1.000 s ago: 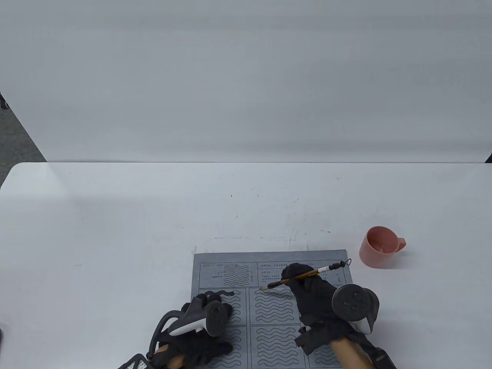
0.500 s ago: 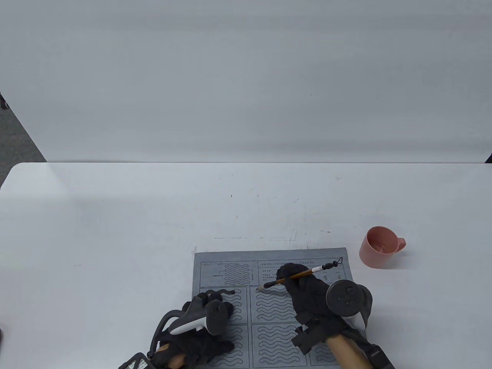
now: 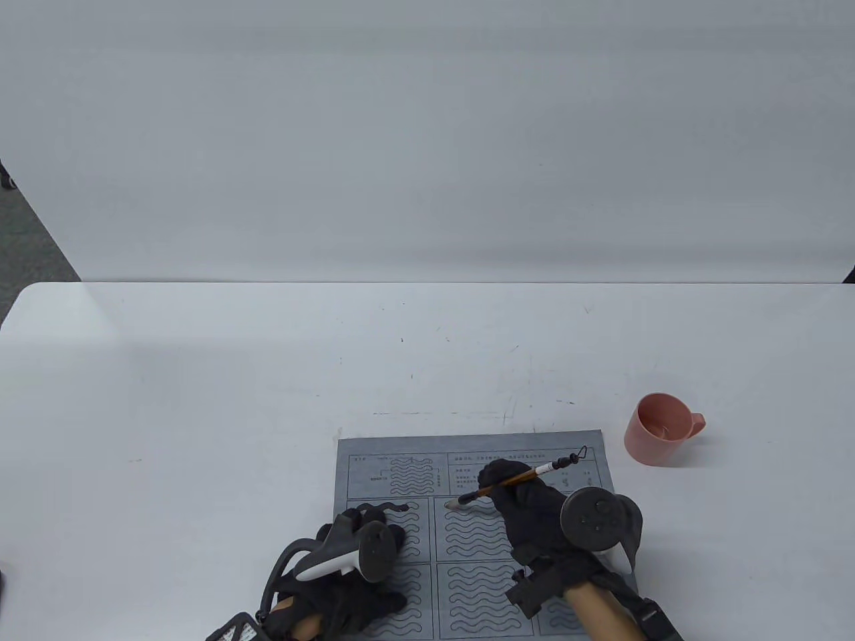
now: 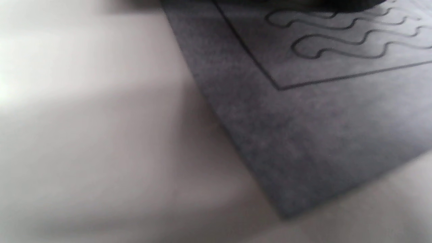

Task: Trace patterns on water writing practice cloth with Chinese brush

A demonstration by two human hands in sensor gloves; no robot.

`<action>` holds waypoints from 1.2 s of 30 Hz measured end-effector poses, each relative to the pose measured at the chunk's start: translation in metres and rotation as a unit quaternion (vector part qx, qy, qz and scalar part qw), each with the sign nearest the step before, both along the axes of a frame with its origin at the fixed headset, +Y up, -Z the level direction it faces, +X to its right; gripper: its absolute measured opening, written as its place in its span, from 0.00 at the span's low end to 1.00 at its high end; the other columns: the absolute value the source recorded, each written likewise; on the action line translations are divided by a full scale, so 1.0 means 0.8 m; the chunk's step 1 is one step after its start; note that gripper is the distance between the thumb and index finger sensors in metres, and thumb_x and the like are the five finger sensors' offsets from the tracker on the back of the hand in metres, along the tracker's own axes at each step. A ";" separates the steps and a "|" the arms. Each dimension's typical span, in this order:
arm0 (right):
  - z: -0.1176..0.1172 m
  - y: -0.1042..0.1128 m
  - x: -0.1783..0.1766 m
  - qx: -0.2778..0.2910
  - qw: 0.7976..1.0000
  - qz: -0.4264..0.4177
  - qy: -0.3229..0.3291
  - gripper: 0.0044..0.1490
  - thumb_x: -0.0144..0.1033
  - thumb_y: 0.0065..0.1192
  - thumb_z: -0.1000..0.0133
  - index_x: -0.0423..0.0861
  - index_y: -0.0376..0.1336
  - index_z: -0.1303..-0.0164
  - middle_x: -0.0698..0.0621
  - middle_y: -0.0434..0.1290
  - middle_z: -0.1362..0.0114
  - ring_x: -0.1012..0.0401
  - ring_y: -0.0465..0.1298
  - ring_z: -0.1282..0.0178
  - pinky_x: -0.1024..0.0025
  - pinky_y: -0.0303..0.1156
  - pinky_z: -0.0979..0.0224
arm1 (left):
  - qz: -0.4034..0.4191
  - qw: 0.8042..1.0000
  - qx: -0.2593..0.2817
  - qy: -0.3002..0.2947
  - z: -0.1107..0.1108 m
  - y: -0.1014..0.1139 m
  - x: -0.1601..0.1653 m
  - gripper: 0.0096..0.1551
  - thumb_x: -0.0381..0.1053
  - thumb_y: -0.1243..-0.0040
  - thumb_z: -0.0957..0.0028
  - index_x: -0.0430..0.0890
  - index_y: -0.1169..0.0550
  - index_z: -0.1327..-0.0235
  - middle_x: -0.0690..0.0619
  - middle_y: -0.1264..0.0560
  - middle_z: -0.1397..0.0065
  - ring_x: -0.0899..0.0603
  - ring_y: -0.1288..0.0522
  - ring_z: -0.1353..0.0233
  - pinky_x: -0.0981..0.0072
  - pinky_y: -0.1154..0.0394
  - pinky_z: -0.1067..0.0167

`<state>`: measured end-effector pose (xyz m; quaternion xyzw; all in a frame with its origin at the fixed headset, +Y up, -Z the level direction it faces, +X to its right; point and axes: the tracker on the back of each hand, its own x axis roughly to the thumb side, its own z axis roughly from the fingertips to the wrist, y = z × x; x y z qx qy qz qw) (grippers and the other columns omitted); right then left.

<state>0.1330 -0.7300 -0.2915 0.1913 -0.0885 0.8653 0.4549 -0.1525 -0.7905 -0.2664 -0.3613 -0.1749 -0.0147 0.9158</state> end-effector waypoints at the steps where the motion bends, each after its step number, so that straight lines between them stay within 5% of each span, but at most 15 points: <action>1: 0.000 0.000 0.000 0.000 1.000 0.002 -0.001 0.25 0.28 0.58 0.43 0.40 0.60 0.35 0.41 0.75 0.30 0.46 0.83 0.37 0.44 0.77 0.36 | 0.000 1.000 0.000 0.000 0.000 0.000 0.000 0.56 0.73 0.60 0.49 0.64 0.77 0.28 0.53 0.85 0.23 0.35 0.85 0.23 0.33 0.76 0.27; 36: 0.003 -0.001 0.003 -0.009 1.000 0.006 -0.005 0.25 0.31 0.52 0.40 0.40 0.58 0.33 0.40 0.73 0.29 0.43 0.80 0.36 0.37 0.72 0.34 | 0.003 1.000 -0.007 0.002 0.000 -0.001 -0.001 0.56 0.74 0.60 0.50 0.64 0.78 0.29 0.54 0.86 0.24 0.36 0.86 0.23 0.34 0.77 0.27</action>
